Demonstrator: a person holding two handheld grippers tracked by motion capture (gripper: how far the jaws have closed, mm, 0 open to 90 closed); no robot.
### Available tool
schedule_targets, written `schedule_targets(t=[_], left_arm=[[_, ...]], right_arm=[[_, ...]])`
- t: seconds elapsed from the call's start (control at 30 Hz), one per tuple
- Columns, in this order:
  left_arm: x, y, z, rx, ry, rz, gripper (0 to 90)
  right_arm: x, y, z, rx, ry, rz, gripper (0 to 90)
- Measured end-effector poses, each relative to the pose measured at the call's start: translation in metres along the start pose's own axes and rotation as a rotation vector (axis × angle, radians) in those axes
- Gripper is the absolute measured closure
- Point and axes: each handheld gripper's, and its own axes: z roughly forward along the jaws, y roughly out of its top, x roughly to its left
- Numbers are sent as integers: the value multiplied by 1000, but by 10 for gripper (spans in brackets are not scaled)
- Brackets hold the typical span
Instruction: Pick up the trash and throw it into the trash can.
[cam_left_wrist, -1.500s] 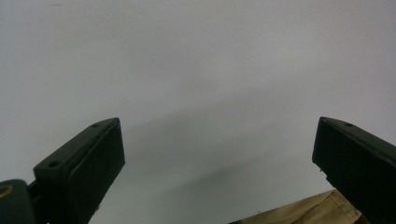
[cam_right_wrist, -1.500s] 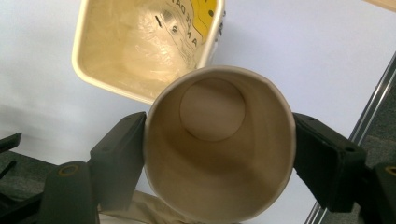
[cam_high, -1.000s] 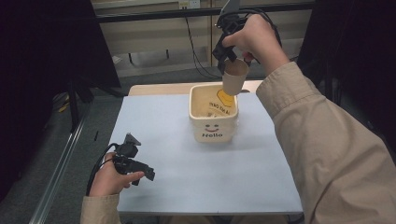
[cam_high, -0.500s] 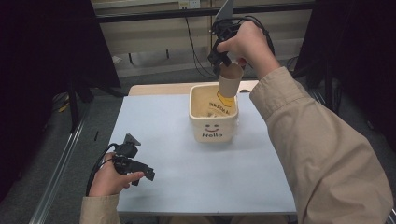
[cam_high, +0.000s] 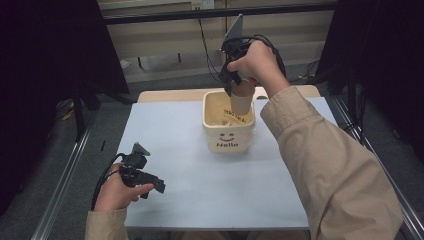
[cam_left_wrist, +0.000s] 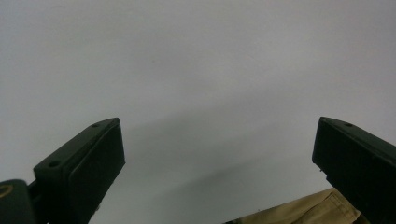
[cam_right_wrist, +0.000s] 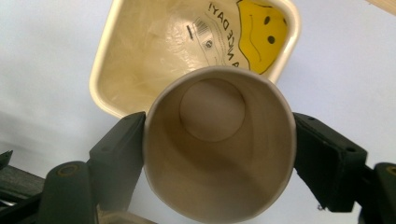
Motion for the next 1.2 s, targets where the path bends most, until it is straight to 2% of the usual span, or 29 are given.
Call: schedule_targets(t=[0.17, 0.3, 0.37, 0.7, 0.83, 0.87, 1.03, 1.2], left_arm=[[1, 0, -1, 3, 3, 11, 22], [-1, 0, 0, -12, 3, -4, 22], [0, 0, 0, -8, 11, 10, 22], [-1, 0, 1, -9, 3, -1, 22], [-1, 0, 0, -9, 10, 5, 22], [-1, 0, 0, -9, 10, 5, 22], [-1, 0, 1, -11, 6, -2, 22], [-2, 0, 1, -2, -1, -2, 22]], right_arm=[[1, 0, 11, 11, 7, -1, 225], [1, 1, 20, 23, 7, 2, 224], [1, 1, 20, 22, 4, 0, 222], [-1, 1, 19, 0, 5, -9, 191], [-2, 2, 17, -23, 20, -4, 135], [-2, 2, 16, -24, 22, 8, 132], [-4, 1, 13, -27, 26, -7, 132], [-7, -2, 4, -25, 19, 1, 133]])
